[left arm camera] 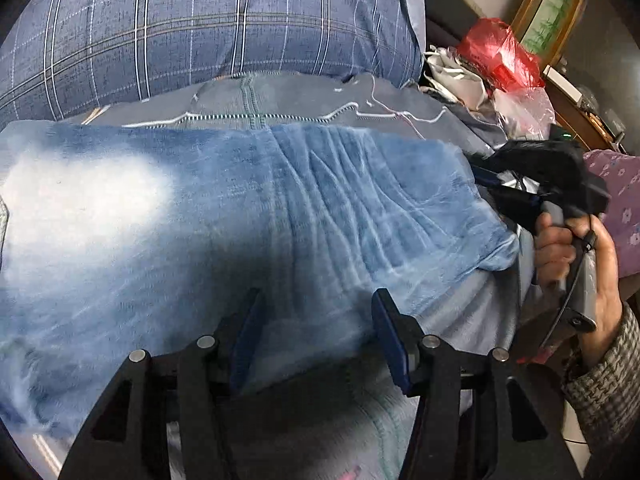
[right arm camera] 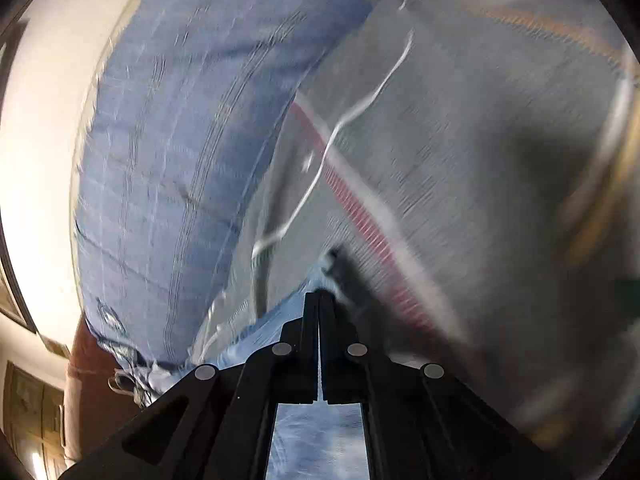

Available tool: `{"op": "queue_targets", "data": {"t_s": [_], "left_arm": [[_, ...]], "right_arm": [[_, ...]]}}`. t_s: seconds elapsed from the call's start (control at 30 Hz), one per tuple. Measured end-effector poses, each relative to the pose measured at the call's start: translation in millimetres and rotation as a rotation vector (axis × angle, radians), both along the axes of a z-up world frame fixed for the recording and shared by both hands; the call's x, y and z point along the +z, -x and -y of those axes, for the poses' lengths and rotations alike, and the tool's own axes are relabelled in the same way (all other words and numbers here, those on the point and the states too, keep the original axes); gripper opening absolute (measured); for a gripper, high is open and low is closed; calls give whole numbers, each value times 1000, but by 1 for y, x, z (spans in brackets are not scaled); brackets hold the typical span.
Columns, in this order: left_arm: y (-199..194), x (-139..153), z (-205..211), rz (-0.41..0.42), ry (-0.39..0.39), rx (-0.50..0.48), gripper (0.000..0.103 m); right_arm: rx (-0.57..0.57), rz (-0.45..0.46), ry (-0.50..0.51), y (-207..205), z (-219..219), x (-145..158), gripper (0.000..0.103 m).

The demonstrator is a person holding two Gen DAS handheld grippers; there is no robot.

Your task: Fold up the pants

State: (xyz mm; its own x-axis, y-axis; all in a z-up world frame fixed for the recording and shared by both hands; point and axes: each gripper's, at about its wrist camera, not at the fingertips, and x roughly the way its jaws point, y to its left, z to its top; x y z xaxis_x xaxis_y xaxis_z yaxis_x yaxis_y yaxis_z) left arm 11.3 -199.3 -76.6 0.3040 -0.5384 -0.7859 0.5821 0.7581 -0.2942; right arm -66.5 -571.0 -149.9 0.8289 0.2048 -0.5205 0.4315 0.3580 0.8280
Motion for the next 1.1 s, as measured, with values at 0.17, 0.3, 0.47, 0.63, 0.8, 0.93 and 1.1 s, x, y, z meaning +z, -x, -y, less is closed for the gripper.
{"op": "queue_targets", "data": {"t_s": [0.17, 0.3, 0.47, 0.63, 0.8, 0.93, 1.1], "left_arm": [[1, 13, 12, -7, 59, -3, 54], [10, -8, 26, 15, -66, -23, 54], [27, 0, 33, 89, -197, -81, 54], [41, 28, 38, 218, -300, -68, 54], [52, 58, 52, 350, -367, -37, 55], [57, 72, 61, 399, -393, -27, 55], [57, 74, 70, 426, -418, -38, 59]], "right_arm": [[149, 142, 52, 23, -39, 38, 45], [316, 138, -68, 13, -72, 20, 46], [279, 15, -38, 26, -51, -5, 23], [162, 2, 149, 70, -30, 23, 48], [185, 73, 189, 94, -32, 38, 52], [232, 101, 218, 97, -40, 37, 52], [301, 124, 269, 102, -46, 37, 52]]}}
